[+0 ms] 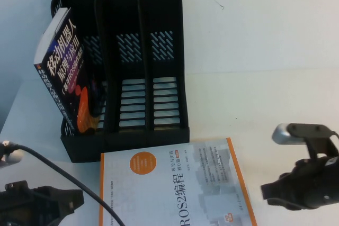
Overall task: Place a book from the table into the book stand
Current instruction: Push book with right arm
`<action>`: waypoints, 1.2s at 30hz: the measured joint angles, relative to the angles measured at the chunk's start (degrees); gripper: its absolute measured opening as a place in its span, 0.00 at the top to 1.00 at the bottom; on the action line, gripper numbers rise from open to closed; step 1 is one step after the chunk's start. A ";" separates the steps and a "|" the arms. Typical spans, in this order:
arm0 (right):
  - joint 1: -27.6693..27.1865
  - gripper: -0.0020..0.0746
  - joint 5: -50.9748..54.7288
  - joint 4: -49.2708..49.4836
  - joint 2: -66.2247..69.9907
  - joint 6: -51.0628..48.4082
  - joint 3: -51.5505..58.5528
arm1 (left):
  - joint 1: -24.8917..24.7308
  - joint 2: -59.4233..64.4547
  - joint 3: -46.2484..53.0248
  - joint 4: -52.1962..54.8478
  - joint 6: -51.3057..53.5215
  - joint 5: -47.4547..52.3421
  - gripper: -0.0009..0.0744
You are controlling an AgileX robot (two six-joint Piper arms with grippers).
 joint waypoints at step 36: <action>14.32 0.96 -8.10 3.07 10.66 2.19 -8.90 | 2.23 15.03 -0.80 -4.32 -3.01 -4.29 0.65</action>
